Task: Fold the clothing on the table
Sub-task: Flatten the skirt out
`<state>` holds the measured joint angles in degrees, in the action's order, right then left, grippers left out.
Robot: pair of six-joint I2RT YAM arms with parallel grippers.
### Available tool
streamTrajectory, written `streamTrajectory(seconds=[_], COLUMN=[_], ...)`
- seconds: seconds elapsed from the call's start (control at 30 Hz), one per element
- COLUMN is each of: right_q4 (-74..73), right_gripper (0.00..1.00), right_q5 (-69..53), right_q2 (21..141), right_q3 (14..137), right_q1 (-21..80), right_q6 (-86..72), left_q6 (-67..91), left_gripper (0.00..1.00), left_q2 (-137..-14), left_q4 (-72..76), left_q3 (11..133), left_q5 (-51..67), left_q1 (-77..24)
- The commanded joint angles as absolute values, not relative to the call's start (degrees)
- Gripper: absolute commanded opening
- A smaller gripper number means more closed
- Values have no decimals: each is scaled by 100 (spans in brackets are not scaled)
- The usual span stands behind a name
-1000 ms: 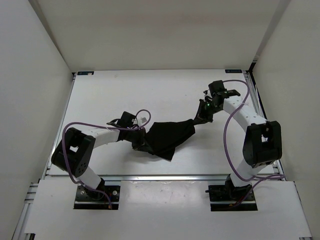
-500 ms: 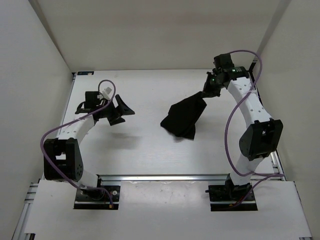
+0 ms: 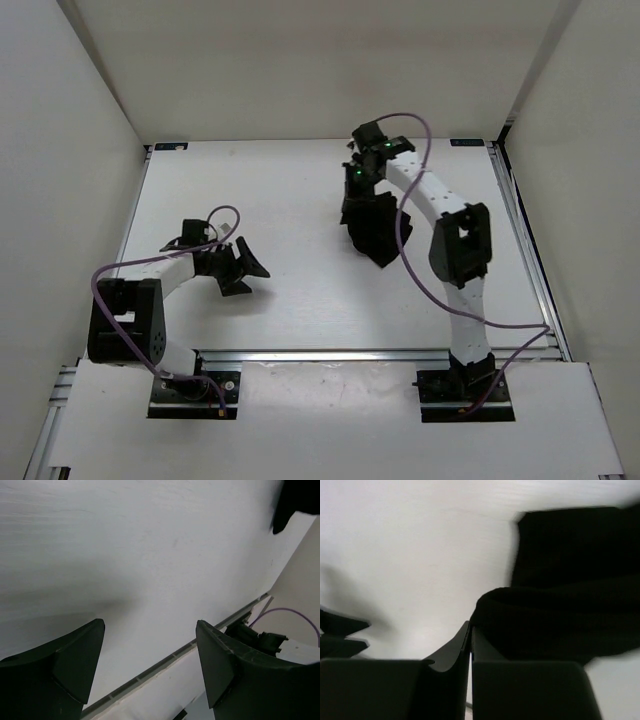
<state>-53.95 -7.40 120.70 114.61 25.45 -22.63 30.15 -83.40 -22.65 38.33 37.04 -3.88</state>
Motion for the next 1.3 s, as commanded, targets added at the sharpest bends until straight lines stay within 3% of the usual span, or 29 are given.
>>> streamTrajectory(seconds=[0.0, 0.13, 0.23, 0.4, 0.53, 0.67, 0.77, 0.93, 1.13, 1.27], right_q4=[-4870, -3783, -2473, 1172, 678, -471, -1699, -3523, -3613, -3568], right_gripper=[1, 0, 0, 0, 0, 0, 0, 0, 0, 0], right_q5=[-2555, -3523, -4086, -4404, -4851, -4869, -5027, -3913, -3700, -3761], right_q2=[12550, 12341, 11447, 9488, 9080, 8789, 9034, 9290, 9219, 9334], right_q3=[12303, 13270, 12834, 9096, 7631, 5753, 5012, 4712, 4702, 4764], right_q1=[2681, 2654, 2409, 1996, 1574, 1380, 1135, 1160, 1151, 1371], right_q6=[-2232, -2363, -2873, -4295, -4466, -3878, -3237, -2566, -2653, -2672], left_q6=[2682, 2321, 2180, 2293, 2338, 2347, 2355, 2294, 2609, 3775], left_gripper=[84, 85, 85, 86, 86, 86, 85, 85, 87, 85], left_q2=[-8025, -8103, -8279, -8376, -8472, -8517, -8525, -8560, -8561, -8455], left_q4=[-2513, -2943, -3094, -2997, -2839, -2821, -2752, -2804, -2471, -963], left_q3=[3858, 4078, 4166, 4131, 4105, 4078, 3964, 3850, 3683, 3270], left_q5=[3551, 3384, 3357, 3383, 3392, 3427, 3375, 3366, 3760, 4305], left_q1=[209, 317, 132, 62, -97, -131, -167, -246, -281, -474])
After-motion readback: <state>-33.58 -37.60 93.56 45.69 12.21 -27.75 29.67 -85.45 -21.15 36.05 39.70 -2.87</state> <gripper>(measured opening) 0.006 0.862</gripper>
